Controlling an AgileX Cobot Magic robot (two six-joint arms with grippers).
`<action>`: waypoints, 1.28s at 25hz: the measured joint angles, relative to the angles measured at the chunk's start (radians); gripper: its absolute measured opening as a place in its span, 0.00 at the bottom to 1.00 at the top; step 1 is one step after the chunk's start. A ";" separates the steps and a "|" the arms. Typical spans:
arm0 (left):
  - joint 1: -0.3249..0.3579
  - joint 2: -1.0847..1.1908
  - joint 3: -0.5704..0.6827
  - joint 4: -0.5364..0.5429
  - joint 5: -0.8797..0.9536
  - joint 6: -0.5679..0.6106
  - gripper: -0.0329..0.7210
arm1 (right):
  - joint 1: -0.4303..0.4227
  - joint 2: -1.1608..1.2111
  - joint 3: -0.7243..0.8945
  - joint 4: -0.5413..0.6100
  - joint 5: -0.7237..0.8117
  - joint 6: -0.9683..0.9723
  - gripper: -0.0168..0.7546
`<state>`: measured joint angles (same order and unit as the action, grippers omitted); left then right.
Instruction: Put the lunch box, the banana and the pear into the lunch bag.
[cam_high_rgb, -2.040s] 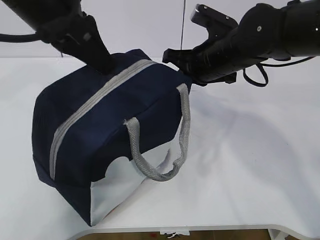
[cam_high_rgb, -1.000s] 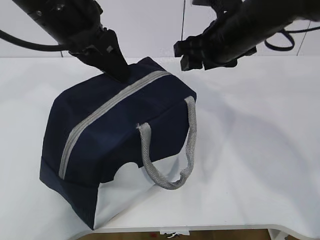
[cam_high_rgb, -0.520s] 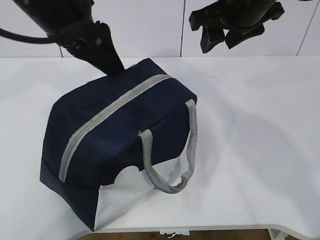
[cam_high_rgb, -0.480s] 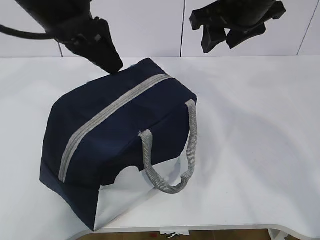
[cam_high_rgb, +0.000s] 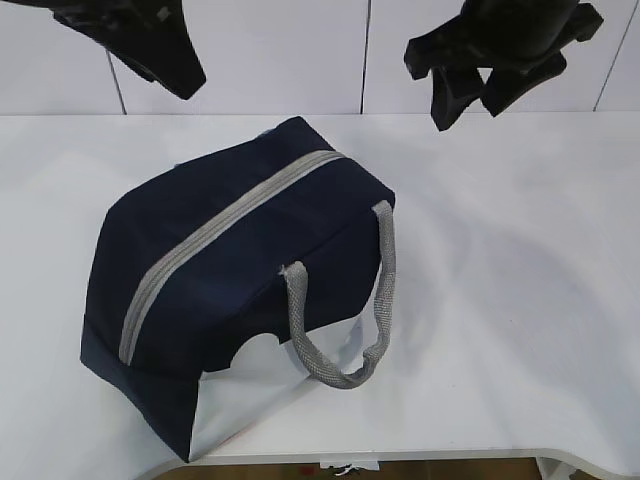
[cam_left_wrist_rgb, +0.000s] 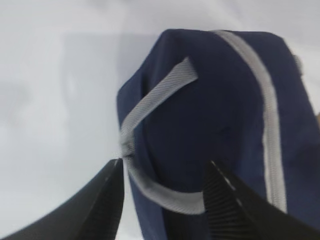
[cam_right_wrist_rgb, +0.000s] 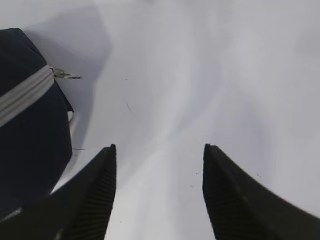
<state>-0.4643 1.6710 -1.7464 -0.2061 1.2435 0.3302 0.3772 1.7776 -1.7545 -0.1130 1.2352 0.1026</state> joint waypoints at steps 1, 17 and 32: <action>0.000 -0.006 0.000 0.024 0.000 -0.021 0.56 | 0.000 0.000 0.000 -0.004 0.000 -0.005 0.58; 0.000 -0.353 0.118 0.180 0.011 -0.157 0.56 | -0.001 -0.200 0.082 0.034 0.012 -0.041 0.58; 0.000 -0.867 0.369 0.167 0.024 -0.187 0.52 | -0.001 -0.645 0.359 0.172 0.020 -0.028 0.58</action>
<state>-0.4643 0.8041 -1.3777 -0.0387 1.2679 0.1433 0.3765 1.1323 -1.3954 0.0593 1.2557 0.0750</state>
